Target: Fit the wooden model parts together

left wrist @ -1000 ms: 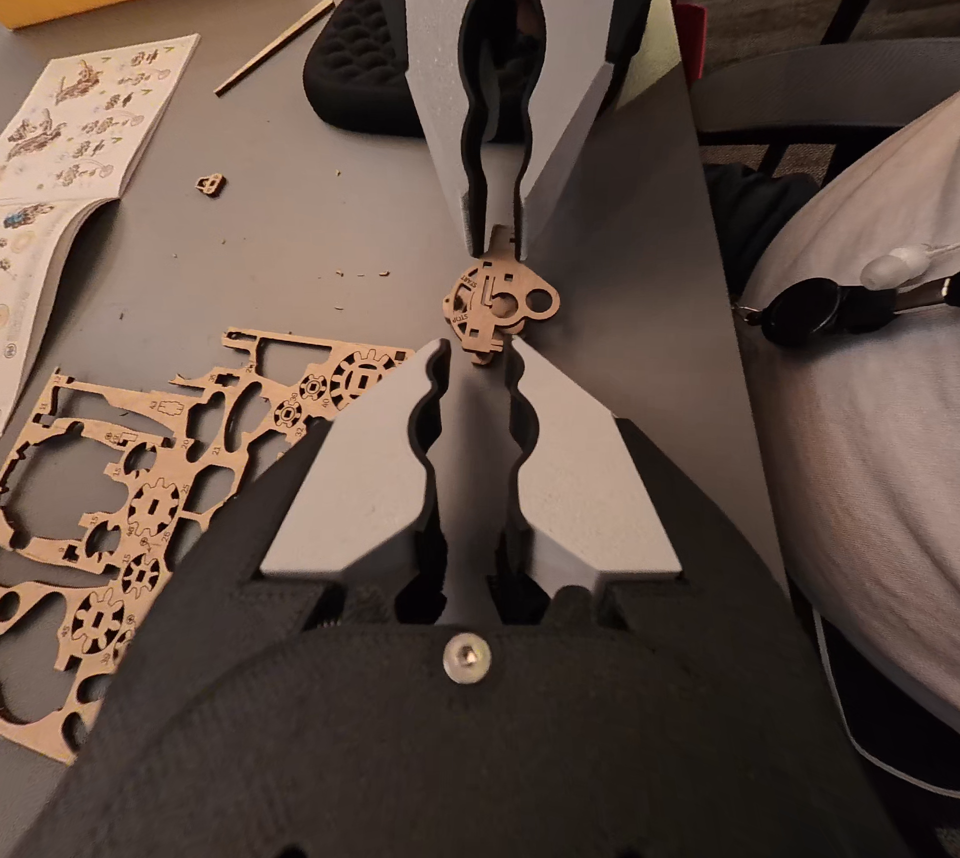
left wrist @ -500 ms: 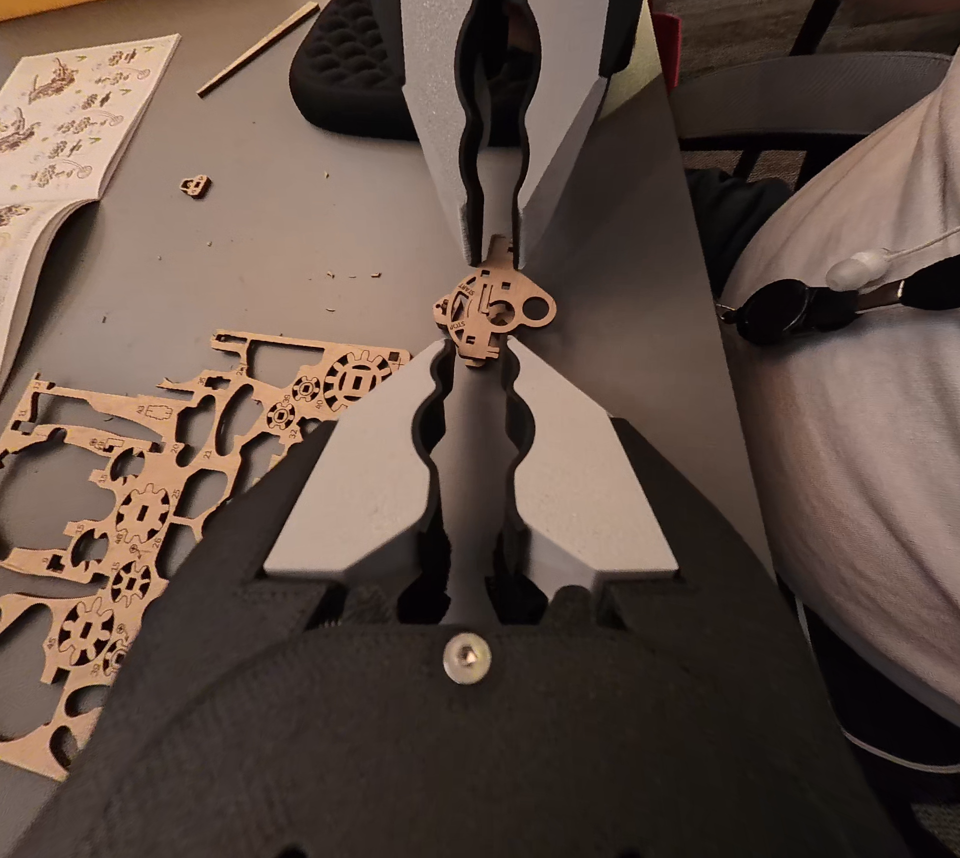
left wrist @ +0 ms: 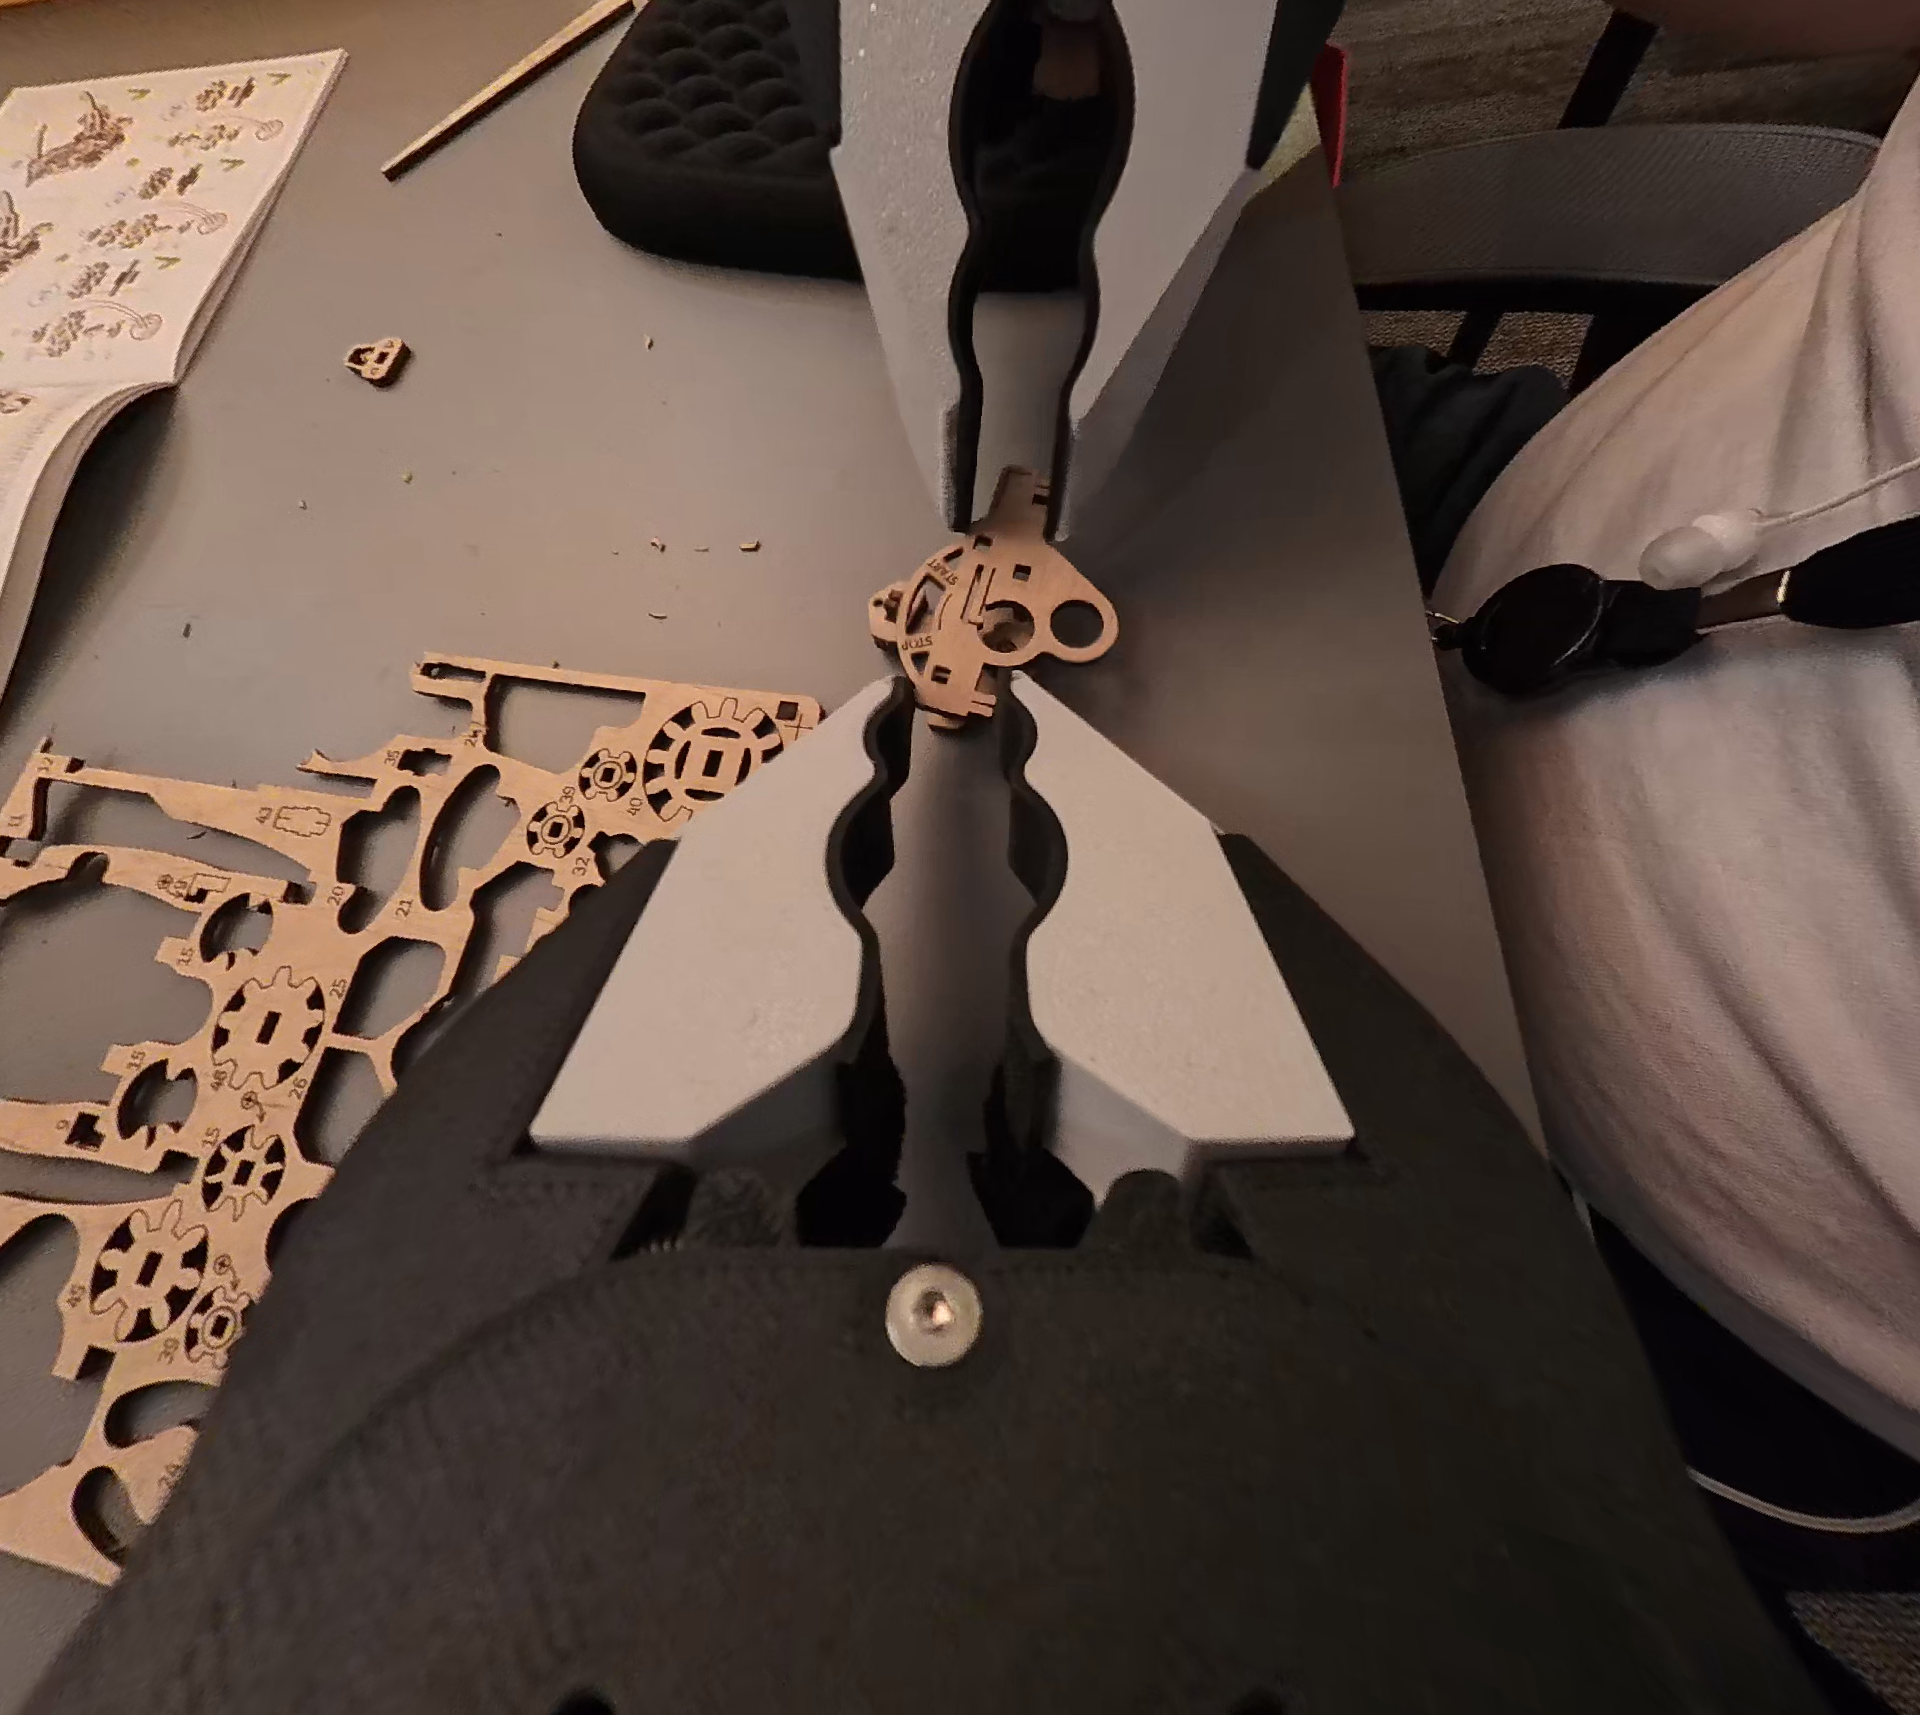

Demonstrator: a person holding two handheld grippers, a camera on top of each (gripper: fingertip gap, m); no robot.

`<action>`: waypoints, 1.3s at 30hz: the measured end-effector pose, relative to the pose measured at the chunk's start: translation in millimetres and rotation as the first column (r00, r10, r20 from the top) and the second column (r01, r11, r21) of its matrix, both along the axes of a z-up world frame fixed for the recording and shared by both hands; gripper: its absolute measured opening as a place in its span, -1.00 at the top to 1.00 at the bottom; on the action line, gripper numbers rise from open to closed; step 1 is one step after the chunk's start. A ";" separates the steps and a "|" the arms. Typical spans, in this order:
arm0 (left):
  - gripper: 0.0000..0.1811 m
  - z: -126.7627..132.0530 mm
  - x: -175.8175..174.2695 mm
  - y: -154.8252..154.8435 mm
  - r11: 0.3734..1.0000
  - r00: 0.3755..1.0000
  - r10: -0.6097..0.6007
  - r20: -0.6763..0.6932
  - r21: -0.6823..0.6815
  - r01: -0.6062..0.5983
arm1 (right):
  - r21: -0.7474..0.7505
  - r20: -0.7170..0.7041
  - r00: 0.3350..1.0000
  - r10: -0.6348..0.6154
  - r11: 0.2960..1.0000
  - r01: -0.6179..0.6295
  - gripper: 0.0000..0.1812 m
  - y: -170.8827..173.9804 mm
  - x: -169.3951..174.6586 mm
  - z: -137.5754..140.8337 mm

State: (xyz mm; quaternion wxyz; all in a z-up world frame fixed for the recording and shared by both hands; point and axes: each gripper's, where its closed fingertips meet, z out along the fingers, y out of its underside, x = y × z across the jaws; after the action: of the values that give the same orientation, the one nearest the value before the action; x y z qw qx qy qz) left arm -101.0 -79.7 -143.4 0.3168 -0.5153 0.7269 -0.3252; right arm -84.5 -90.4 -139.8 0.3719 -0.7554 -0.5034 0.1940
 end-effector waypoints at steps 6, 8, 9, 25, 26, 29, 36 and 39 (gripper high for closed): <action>0.84 0.0 0.1 0.3 1.000 1.000 0.001 0.001 -0.010 -0.001 | -0.004 0.013 1.000 -0.014 1.000 0.014 0.85 0.5 0.2 0.2; 0.84 0.0 -0.4 0.3 1.000 1.000 0.001 0.000 -0.014 -0.001 | -0.006 0.012 1.000 -0.009 1.000 0.009 0.85 0.2 -0.6 -0.6; 0.84 0.1 -0.6 0.1 1.000 1.000 0.001 0.000 -0.016 -0.001 | -0.005 0.012 1.000 -0.007 1.000 0.007 0.85 -0.1 -0.7 -0.6; 0.84 -0.9 -1.4 0.6 1.000 1.000 0.004 -0.006 -0.014 -0.004 | -0.016 0.071 0.995 -0.063 0.998 0.064 0.86 -0.8 -3.6 6.1; 0.84 -0.4 -1.3 0.6 1.000 1.000 0.004 -0.004 -0.018 -0.004 | -0.023 0.076 0.995 -0.063 0.998 0.065 0.86 -0.7 -2.6 3.0; 0.84 0.3 -1.3 1.7 1.000 1.000 0.007 -0.002 -0.028 -0.007 | -0.021 0.067 0.996 -0.059 0.998 0.060 0.86 0.4 -2.0 -1.0; 0.84 -1.8 -1.2 2.1 1.000 1.000 0.006 -0.013 -0.022 -0.007 | -0.027 0.059 0.998 -0.031 0.999 0.033 0.85 1.2 -1.8 -0.9; 0.84 -1.7 -1.0 2.6 1.000 1.000 0.008 -0.014 -0.025 -0.009 | -0.029 0.064 0.998 -0.020 0.999 0.022 0.85 2.0 -1.5 -0.9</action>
State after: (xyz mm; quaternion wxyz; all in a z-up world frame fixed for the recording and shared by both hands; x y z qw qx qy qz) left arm -102.0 -77.1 -145.1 0.3067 -0.5246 0.7227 -0.3294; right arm -86.0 -88.4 -140.7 0.3464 -0.7720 -0.5039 0.1736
